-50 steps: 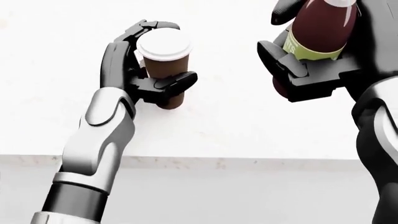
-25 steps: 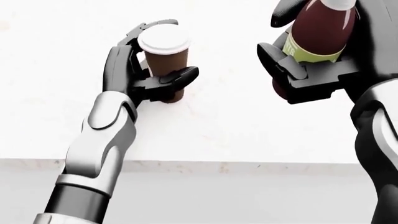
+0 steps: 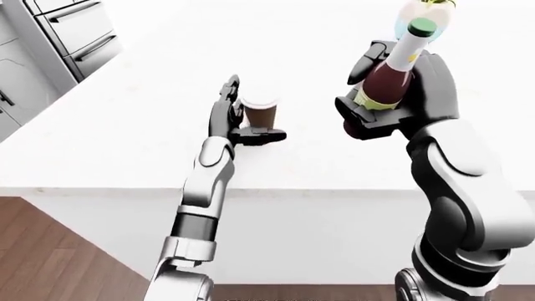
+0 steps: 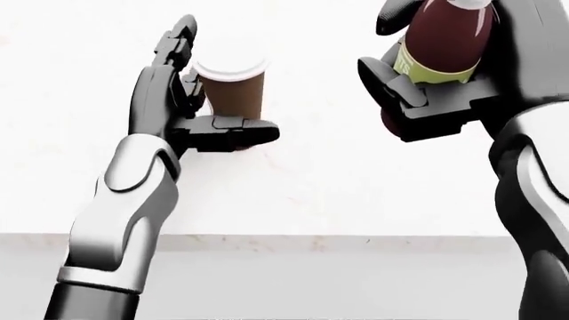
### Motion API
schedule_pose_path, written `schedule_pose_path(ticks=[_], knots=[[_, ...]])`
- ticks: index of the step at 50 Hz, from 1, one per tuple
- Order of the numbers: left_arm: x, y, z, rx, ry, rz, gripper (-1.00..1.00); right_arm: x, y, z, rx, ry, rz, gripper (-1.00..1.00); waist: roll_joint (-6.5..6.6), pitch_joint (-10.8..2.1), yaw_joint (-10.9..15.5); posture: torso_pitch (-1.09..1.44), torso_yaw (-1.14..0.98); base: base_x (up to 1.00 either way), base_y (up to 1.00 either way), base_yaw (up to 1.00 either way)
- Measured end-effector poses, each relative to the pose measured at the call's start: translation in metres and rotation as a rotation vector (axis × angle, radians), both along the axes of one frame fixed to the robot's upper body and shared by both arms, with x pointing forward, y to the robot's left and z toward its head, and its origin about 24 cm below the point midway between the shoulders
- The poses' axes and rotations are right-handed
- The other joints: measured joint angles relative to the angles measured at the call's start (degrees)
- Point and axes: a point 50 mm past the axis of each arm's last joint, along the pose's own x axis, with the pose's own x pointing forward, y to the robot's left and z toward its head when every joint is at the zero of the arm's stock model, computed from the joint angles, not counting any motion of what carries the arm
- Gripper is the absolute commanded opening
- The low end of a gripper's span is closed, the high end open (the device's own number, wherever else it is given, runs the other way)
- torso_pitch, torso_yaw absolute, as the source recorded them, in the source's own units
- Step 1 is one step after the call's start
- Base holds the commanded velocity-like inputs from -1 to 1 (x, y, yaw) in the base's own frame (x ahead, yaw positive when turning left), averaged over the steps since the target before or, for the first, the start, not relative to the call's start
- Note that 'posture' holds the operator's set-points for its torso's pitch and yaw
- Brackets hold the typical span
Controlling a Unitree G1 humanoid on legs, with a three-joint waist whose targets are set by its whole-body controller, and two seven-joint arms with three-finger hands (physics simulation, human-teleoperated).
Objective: Move the drinks to the dining counter.
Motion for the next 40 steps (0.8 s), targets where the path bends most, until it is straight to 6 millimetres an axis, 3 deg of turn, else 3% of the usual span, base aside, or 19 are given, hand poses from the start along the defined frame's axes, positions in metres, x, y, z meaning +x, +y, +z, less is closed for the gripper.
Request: schedule_pose_path(ticks=[13,22,32,40], knots=[[-0.029,0.018,0.025,0.006,-0.062,0.001,1.0,0.028,0.022,0.001,-0.049,0.051,0.021,-1.0,0.56,0.11,0.0,0.0,0.0,0.0,0.0,0.0],[-0.05,0.025,0.036,0.0,-0.083,0.002,1.0,0.063,0.023,-0.009,-0.015,0.13,0.01,-1.0,0.83,0.45,-0.2,0.0,0.0,0.0,0.0,0.0],[-0.077,0.04,0.066,-0.016,-0.162,0.015,1.0,0.092,0.041,-0.036,-0.03,0.206,0.013,-1.0,1.33,0.38,-0.2,0.0,0.0,0.0,0.0,0.0],[-0.086,0.037,0.068,-0.026,-0.159,-0.007,1.0,0.1,0.052,-0.045,-0.058,0.171,-0.01,-1.0,1.49,0.48,-0.1,0.0,0.0,0.0,0.0,0.0]])
